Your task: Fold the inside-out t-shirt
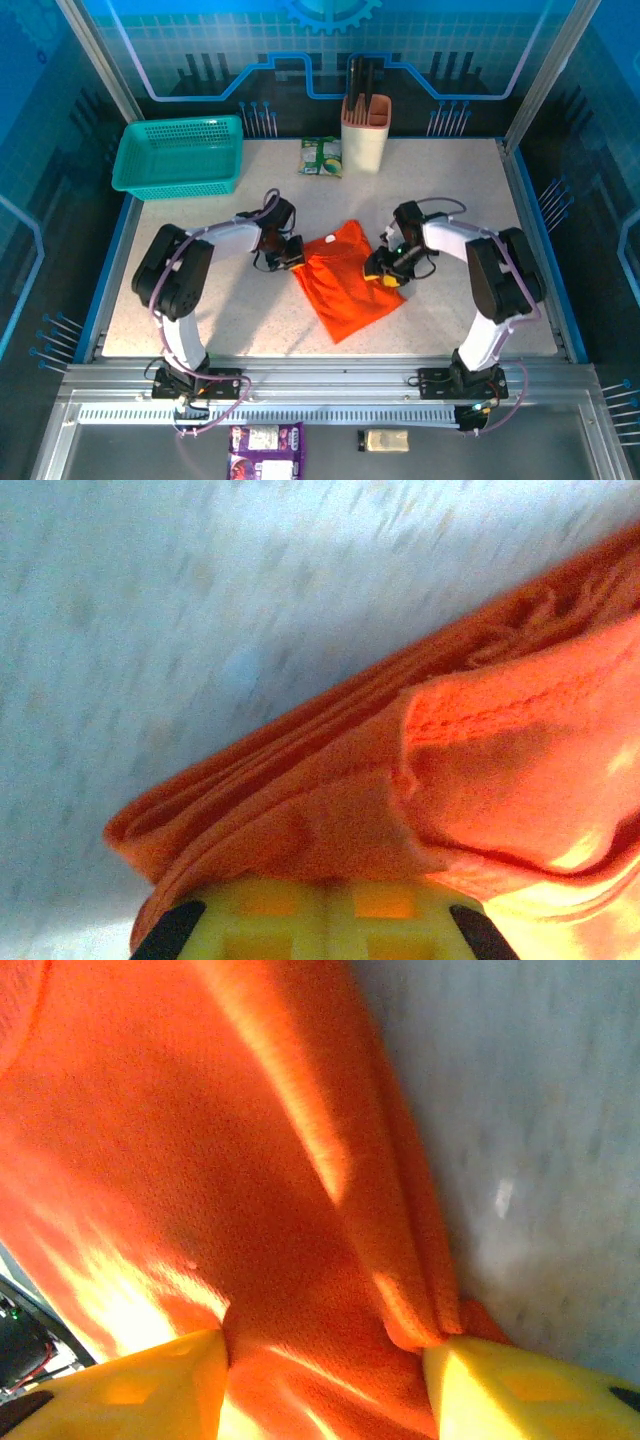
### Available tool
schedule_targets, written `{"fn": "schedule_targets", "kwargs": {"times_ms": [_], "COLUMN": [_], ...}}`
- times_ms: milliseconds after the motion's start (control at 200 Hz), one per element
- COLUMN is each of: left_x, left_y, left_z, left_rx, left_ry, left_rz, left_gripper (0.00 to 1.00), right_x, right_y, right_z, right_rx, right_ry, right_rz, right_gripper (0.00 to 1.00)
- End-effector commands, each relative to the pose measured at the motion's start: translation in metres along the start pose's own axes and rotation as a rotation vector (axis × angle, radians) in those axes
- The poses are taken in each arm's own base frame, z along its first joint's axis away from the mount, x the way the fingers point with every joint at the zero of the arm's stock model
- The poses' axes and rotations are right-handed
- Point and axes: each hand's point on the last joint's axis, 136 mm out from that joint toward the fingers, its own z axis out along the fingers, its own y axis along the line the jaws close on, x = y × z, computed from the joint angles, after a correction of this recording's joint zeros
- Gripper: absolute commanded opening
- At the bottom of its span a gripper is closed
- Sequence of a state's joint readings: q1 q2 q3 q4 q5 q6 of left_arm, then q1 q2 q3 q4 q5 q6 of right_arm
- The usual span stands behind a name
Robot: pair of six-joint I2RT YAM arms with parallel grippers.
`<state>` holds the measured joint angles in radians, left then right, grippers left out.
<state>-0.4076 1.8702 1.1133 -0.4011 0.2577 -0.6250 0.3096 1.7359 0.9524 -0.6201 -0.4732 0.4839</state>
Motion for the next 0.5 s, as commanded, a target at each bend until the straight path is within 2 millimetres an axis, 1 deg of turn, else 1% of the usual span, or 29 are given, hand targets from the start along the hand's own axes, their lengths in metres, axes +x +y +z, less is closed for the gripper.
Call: {"fn": "schedule_targets", "kwargs": {"times_ms": [0, 120, 175, 205, 255, 345, 420, 495], "left_x": [-0.012, -0.03, -0.038, -0.041, -0.046, -0.051, -0.051, -0.047], "left_y": [0.006, -0.009, -0.015, -0.017, -0.02, -0.024, -0.027, -0.028], "left_z": [0.015, 0.02, 0.017, 0.013, 0.003, -0.021, -0.041, -0.055], "left_rx": [-0.052, -0.032, -0.03, -0.035, -0.041, -0.049, -0.057, -0.065], "left_ry": [0.053, 0.062, 0.051, 0.045, 0.023, -0.027, -0.062, -0.075], "left_rz": [0.067, 0.117, 0.133, 0.138, 0.149, 0.165, 0.181, 0.185], "left_gripper": [0.0, 0.0, 0.0, 0.0, 0.01, 0.04, 0.06, 0.07], "right_x": [0.032, 0.056, 0.061, 0.062, 0.06, 0.052, 0.04, 0.029], "right_y": [-0.012, -0.01, -0.002, -0.001, -0.003, 0.003, 0.009, 0.012], "right_z": [0.015, 0.019, 0.019, 0.017, 0.009, -0.011, -0.028, -0.041], "right_rx": [0.044, 0.05, 0.038, 0.048, 0.078, 0.088, 0.081, 0.086], "right_ry": [0.001, -0.027, -0.04, -0.048, -0.077, -0.147, -0.199, -0.225], "right_rz": [0.094, 0.133, 0.122, 0.122, 0.123, 0.105, 0.084, 0.063], "right_gripper": [0.57, 0.57, 0.57, 0.57, 0.57, 0.57, 0.57, 0.57]}}
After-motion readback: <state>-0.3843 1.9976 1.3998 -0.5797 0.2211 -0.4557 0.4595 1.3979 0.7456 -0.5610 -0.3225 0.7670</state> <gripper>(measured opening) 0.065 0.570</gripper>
